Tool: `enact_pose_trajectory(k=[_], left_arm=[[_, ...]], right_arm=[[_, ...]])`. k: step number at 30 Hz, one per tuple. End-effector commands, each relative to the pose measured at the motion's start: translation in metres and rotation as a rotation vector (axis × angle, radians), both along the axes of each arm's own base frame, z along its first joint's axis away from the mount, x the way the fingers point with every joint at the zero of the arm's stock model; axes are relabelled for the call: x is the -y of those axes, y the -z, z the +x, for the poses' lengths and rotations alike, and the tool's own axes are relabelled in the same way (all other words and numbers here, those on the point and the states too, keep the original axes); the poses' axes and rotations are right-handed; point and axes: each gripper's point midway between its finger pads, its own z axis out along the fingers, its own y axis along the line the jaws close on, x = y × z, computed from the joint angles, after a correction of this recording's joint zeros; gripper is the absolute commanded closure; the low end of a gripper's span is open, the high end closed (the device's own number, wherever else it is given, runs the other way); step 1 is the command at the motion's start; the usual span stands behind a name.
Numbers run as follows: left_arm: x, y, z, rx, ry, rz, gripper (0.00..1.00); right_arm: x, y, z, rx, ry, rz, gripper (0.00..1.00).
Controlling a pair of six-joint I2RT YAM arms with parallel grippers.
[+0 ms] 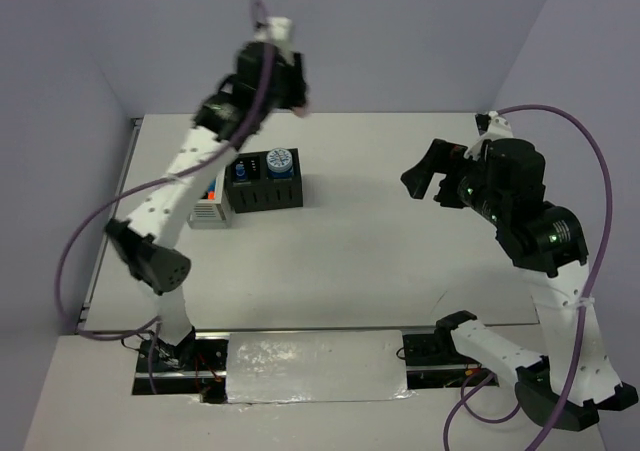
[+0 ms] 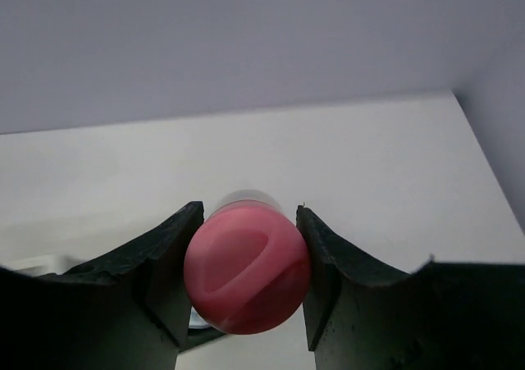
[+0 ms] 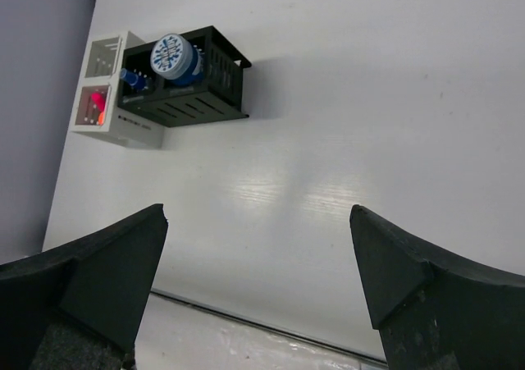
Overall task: Sort the stationery into containers
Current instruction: Place the stationery in the storage box.
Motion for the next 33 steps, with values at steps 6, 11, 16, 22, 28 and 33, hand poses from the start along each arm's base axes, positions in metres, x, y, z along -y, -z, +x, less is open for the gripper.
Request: enact_pose_trajectory(k=[6,11,16,22,28,33], left_arm=[[-0.187,0.014,0.007,-0.126,-0.432,0.038,1.00],[-0.229,0.028,0.015,-0.152,-0.505,0.059,1.00],[-0.257,0.044,0.024,-0.180,-0.543,0.056,1.00],[-0.271,0.075,0.033,-0.223,-0.546,0.065,1.00],[-0.277,0.106,0.037,-0.278,-0.558,0.082,1.00],[-0.286,0.124,0.034,-0.293,-0.614,0.092,1.00]], right_arm=[[-0.031,-0.019,0.029,0.090,-0.112,0.078,0.00],[-0.042,-0.016,0.039,0.080,-0.144,0.096,0.00],[-0.046,-0.007,0.045,0.060,-0.152,0.097,0.00],[-0.047,0.000,0.050,0.038,-0.155,0.086,0.00],[-0.052,-0.007,0.054,0.040,-0.166,0.105,0.00],[-0.053,-0.015,0.057,0.046,-0.167,0.110,0.00]])
